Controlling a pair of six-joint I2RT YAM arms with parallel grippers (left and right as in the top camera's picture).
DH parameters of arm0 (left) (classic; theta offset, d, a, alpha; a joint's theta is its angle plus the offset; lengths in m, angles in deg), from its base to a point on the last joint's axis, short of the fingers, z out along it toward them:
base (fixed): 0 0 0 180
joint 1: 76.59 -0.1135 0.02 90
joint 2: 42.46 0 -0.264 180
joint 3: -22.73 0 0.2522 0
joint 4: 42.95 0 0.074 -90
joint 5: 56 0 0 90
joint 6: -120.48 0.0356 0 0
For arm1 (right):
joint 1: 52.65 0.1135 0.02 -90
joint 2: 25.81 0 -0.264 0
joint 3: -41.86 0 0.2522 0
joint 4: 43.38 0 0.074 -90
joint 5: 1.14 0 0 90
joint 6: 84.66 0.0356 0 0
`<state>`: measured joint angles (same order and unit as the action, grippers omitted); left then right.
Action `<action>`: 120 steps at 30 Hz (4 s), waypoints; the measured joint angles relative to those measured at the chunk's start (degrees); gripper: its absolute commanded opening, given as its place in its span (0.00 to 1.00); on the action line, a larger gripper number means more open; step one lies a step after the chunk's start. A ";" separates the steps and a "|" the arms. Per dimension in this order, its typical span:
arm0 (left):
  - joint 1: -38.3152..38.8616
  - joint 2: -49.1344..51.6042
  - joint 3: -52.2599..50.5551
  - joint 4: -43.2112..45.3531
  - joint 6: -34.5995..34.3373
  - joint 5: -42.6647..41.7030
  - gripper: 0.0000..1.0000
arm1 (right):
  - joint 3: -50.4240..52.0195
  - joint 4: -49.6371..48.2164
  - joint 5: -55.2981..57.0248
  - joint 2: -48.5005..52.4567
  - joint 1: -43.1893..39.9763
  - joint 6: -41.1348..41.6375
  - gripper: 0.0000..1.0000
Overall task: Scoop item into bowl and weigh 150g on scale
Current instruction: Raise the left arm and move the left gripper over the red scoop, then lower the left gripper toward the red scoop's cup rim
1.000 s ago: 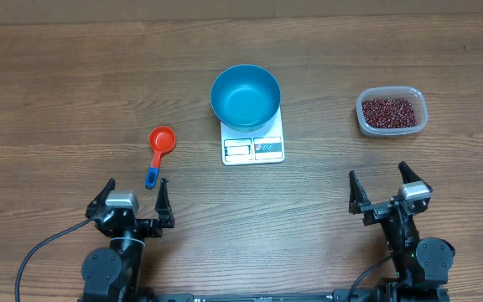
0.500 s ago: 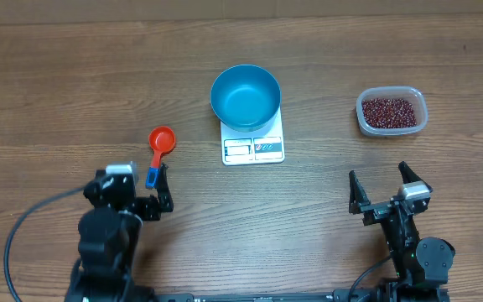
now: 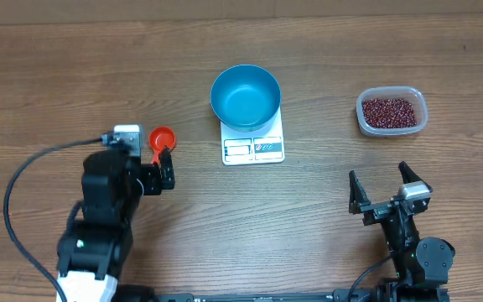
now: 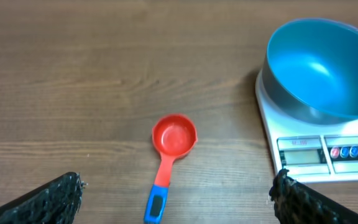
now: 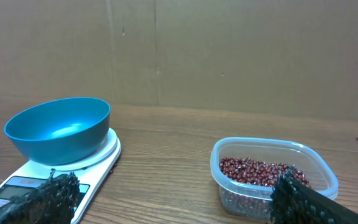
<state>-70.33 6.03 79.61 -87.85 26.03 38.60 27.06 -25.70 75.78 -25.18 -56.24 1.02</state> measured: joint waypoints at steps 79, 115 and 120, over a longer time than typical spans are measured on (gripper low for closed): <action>-11.91 50.49 37.62 -32.98 15.67 -14.08 1.00 | 0.00 0.00 0.00 0.00 0.00 0.02 1.00; -10.36 51.93 37.62 -31.82 16.50 -14.05 0.99 | -0.02 0.02 -0.02 0.02 0.00 0.00 1.00; -10.36 51.91 37.62 -31.87 16.50 -14.05 1.00 | -0.02 0.04 -0.02 0.02 -0.02 0.00 1.00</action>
<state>-80.69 57.94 117.22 -119.72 42.54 24.55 27.04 -25.65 75.76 -25.16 -56.27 1.02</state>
